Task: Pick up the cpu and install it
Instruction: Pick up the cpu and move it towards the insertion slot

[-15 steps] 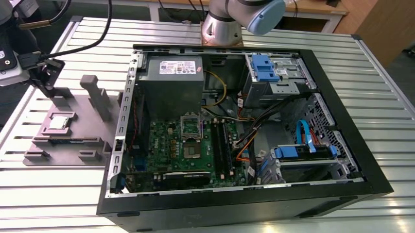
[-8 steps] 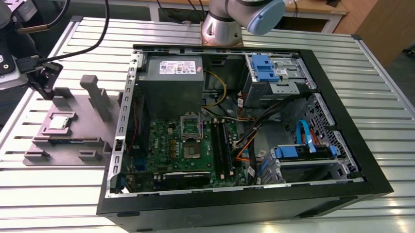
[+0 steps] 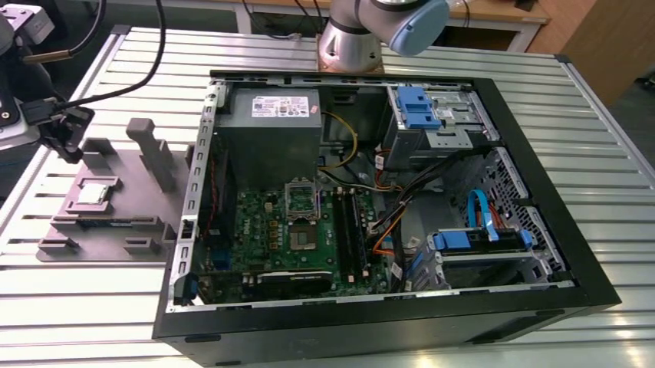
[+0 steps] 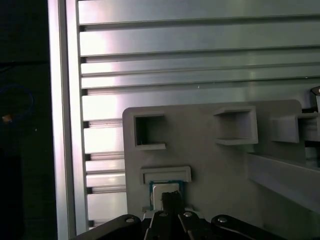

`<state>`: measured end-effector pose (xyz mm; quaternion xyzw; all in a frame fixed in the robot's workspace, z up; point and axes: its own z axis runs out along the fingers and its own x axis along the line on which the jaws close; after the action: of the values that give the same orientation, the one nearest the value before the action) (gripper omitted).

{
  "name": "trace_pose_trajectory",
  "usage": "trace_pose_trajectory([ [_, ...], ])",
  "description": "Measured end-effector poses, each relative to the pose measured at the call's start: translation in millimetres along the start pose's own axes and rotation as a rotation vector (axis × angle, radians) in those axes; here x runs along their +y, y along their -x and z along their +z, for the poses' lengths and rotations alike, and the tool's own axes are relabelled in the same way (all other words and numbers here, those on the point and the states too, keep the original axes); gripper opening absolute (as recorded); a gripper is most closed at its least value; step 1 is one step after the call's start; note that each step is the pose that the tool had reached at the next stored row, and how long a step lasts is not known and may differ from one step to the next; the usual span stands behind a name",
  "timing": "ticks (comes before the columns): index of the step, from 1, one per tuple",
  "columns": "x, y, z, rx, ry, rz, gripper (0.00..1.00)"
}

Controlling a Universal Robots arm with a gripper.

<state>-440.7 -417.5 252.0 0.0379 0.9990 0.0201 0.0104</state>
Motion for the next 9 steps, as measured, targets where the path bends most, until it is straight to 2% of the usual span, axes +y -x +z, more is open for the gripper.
trace_pose_trajectory([
  [4, -0.2, -1.2, 3.6, 0.0000, -0.0001, 0.000, 0.11],
  [9, -0.2, -1.2, 3.9, 0.0001, -0.0001, 0.000, 0.11],
])
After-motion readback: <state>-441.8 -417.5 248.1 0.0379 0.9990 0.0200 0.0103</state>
